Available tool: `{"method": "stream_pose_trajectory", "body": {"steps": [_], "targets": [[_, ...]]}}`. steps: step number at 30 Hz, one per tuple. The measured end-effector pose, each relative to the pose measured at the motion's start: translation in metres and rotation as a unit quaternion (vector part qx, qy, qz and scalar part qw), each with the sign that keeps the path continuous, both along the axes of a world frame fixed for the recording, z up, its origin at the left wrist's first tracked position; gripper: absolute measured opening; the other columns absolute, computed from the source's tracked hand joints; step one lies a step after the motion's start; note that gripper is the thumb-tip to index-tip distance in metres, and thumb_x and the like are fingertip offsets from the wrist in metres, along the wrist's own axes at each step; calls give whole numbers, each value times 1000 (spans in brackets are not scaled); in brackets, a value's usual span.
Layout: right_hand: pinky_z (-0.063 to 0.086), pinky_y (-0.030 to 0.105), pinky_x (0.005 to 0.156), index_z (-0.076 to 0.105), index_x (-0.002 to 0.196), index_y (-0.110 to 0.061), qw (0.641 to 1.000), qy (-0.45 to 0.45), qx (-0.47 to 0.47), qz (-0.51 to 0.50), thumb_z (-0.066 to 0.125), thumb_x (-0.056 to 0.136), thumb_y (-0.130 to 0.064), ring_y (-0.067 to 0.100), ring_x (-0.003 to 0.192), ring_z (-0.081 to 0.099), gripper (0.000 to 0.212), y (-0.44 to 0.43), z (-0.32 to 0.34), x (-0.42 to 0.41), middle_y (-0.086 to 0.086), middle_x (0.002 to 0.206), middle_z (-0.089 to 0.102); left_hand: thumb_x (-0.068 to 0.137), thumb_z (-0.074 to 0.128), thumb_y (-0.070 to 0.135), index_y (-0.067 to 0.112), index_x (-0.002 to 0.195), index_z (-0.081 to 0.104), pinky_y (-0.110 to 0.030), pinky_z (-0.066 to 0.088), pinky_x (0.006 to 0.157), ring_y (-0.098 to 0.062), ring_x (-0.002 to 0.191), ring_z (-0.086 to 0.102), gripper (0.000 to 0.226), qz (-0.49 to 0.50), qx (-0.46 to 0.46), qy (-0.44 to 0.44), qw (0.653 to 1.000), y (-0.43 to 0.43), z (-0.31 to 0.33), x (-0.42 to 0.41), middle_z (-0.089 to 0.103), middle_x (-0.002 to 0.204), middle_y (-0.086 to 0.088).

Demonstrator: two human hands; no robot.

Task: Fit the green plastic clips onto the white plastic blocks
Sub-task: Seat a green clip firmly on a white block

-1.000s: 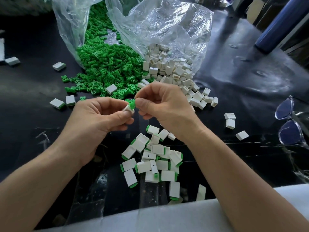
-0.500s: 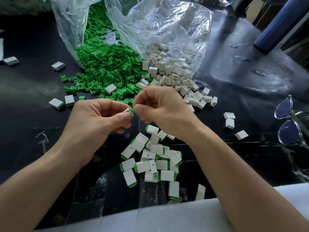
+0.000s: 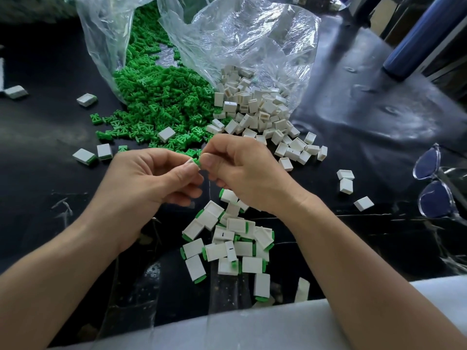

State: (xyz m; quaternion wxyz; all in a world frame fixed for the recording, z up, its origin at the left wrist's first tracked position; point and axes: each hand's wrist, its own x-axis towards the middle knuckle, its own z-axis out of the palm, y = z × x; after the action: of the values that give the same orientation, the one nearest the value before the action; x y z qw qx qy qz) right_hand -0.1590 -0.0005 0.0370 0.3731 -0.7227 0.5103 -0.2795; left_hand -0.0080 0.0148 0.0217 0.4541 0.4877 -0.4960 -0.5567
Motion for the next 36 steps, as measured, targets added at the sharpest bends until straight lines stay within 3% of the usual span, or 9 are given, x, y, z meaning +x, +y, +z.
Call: {"method": "stream_pose_trajectory", "body": {"steps": [6,18,24,27,29,32,36], "targets": [[32,29,62,48,72,-17,992,107,-42,55,52,91,-13,8,61,39,20,3,6,-2,-10,60,43,65,63,24,10,72,68,-17,49,43,-14,49,64,16,-29,-58,-83,994,5,1,1,69,63,-7],[37,36,69,46,75,-20,964,219,-94,116,51,93,-15,16,72,42,19,6,10,-1,-9,66,40,65,63,28,11,68,69,-19,48,40,-13,43,61,18,-70,-89,-147,983,6,-1,6,67,58,-10],[40,40,72,43,77,-21,952,254,-98,142,48,93,-17,18,74,42,17,7,11,0,-4,74,46,78,66,4,10,65,69,-18,47,40,-14,43,61,15,-100,-96,-184,973,5,-6,9,65,56,-7],[40,40,72,49,78,-17,945,267,-112,151,48,93,-14,18,75,43,15,7,9,0,-4,75,47,77,66,5,11,65,69,-18,47,41,-14,43,61,14,-107,-94,-171,975,6,-6,7,65,55,-8],[39,36,68,55,78,-13,963,212,-117,115,51,92,-14,16,70,43,15,6,8,-1,-5,69,45,71,67,15,12,68,70,-19,48,42,-15,46,63,6,-90,-89,-118,985,5,-2,7,67,59,-9],[34,21,54,57,70,-13,995,43,-82,22,57,90,-18,5,53,40,20,6,8,-2,-11,56,42,65,67,23,12,72,73,-19,50,44,-16,51,66,14,-48,-79,-29,995,0,3,5,71,65,-6],[41,18,50,57,66,-12,982,-161,94,-33,41,94,-38,7,52,49,42,4,10,-3,-1,59,54,56,69,34,31,68,75,-17,52,53,-6,64,67,14,-7,-87,31,996,-1,3,2,72,69,6]]}}
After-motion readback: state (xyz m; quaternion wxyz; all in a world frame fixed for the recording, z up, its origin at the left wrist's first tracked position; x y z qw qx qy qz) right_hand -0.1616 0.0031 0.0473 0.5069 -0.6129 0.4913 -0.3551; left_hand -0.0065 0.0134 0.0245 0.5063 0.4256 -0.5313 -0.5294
